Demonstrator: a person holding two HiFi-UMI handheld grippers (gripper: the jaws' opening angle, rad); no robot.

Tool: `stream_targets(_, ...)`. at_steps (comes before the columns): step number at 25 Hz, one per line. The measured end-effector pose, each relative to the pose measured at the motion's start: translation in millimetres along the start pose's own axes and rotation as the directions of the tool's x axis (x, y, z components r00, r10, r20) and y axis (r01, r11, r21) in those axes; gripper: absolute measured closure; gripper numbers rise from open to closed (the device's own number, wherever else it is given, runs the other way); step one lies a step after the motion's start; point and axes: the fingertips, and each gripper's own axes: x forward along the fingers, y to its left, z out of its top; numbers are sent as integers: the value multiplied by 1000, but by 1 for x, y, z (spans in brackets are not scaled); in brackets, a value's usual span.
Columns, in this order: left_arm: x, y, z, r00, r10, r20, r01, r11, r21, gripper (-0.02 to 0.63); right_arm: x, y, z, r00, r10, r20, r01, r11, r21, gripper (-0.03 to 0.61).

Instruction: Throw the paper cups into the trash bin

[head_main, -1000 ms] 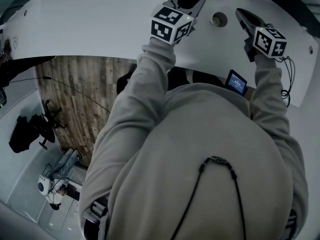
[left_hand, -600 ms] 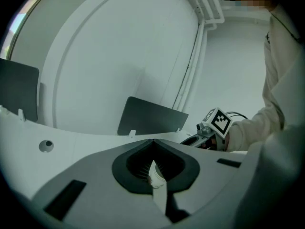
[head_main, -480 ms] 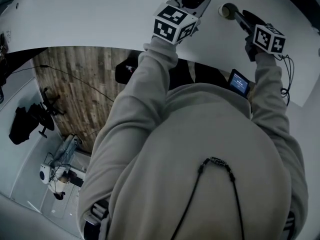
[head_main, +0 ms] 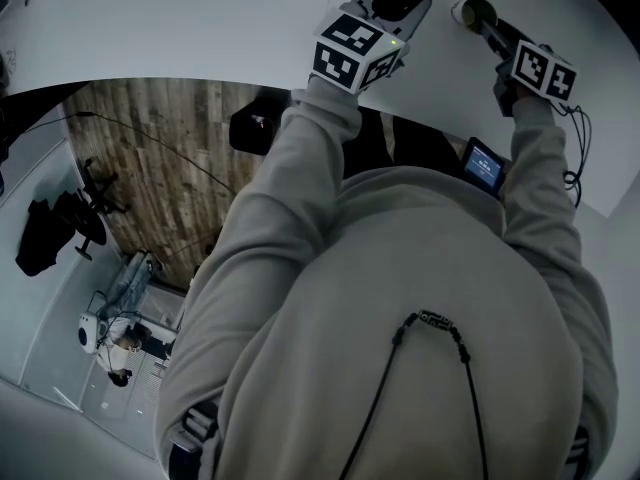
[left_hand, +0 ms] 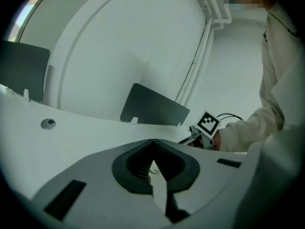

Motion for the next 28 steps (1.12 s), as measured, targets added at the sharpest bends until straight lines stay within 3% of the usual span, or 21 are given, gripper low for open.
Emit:
stream_targets(2,1,0,4,1000,1,3,-1,1000,-2,618,2,-2,3,1000,-17,-9,17,1000,0,430)
stream_targets(3,2,0,4,1000,0,2,0,1000,-1,618,3,-5,3,999,-30,-16,30,1000,-7,453)
stream_targets(4,3,0,3,1000,1,1,-1,1000,1,618,5,-7,2,999,-45,-22,44,999,-17,522)
stream_targets(5,3,1,0,1000,1,-1,-1,1000,2,618,7,-9,1,998,-56,-26,55,998,-30,534)
stream_targets(17,1,-30,-17,1000,-14,-5,14,1000,12,618,-22,-8,-27,997,-76,-22,74,995,-67,538)
stream_targets(23,6,-25,25,1000,-20,19,19,998,60,618,-37,3,29,998,-54,42,58,995,-87,538)
stream_targets(28,-4,-42,70,996,-37,82,29,996,89,618,-76,33,83,988,-20,154,50,980,-192,538)
